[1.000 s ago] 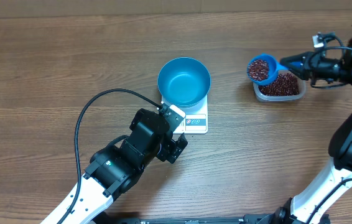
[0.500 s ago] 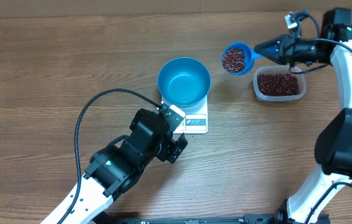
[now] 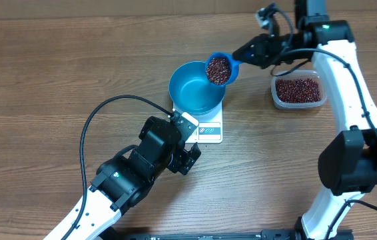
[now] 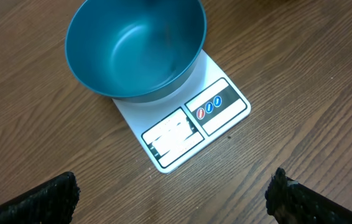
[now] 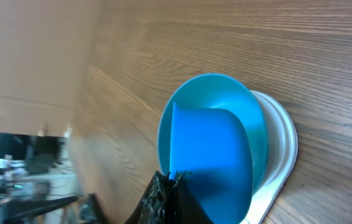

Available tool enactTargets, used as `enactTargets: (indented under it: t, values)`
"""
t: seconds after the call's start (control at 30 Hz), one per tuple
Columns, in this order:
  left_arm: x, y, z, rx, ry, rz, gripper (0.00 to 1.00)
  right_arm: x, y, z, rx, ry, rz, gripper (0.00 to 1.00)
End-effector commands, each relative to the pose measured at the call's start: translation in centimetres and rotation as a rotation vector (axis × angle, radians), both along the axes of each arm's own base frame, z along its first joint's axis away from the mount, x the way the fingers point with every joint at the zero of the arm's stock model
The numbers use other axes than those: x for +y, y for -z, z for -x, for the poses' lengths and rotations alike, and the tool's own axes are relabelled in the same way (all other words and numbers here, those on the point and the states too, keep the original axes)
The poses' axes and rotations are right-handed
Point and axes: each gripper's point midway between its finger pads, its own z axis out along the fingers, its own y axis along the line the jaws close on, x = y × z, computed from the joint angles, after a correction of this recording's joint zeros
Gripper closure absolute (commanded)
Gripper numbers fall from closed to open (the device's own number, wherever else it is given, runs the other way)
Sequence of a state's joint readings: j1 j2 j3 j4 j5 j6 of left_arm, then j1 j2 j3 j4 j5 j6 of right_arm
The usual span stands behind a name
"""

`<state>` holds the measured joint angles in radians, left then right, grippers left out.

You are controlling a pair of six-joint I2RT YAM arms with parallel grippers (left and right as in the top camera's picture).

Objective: Scoop item into bowl and weigh 150g on scale
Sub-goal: 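Carry the filled blue cup with the right gripper over the teal bowl, then tip the blue cup with the right gripper to pour beans into bowl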

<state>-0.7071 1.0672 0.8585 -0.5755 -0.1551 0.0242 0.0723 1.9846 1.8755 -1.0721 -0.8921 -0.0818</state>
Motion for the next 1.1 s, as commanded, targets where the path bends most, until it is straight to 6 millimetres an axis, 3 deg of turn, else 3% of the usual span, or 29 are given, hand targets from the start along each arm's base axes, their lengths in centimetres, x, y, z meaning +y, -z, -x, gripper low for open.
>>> enactTargets:
  t: [0.0,0.17,0.73,1.07]
  values:
    - [0.2,0.3,-0.1,0.004,-0.019,-0.003,0.0,1.5,-1.7,-0.1,-0.099,-0.002,0.09,0.96]
    - [0.2,0.3,-0.1,0.004,-0.019,-0.003,0.01,3.0,-1.6,0.1,-0.125,-0.026,0.111,0.96]
    - [0.2,0.3,-0.1,0.004,-0.019,-0.003,0.0,5.4,0.3,0.2,-0.188,-0.022,0.308,0.96]
    - [0.2,0.3,-0.1,0.004,-0.019,-0.003,0.0,5.7,0.4,0.1,-0.202,-0.019,0.332,0.96]
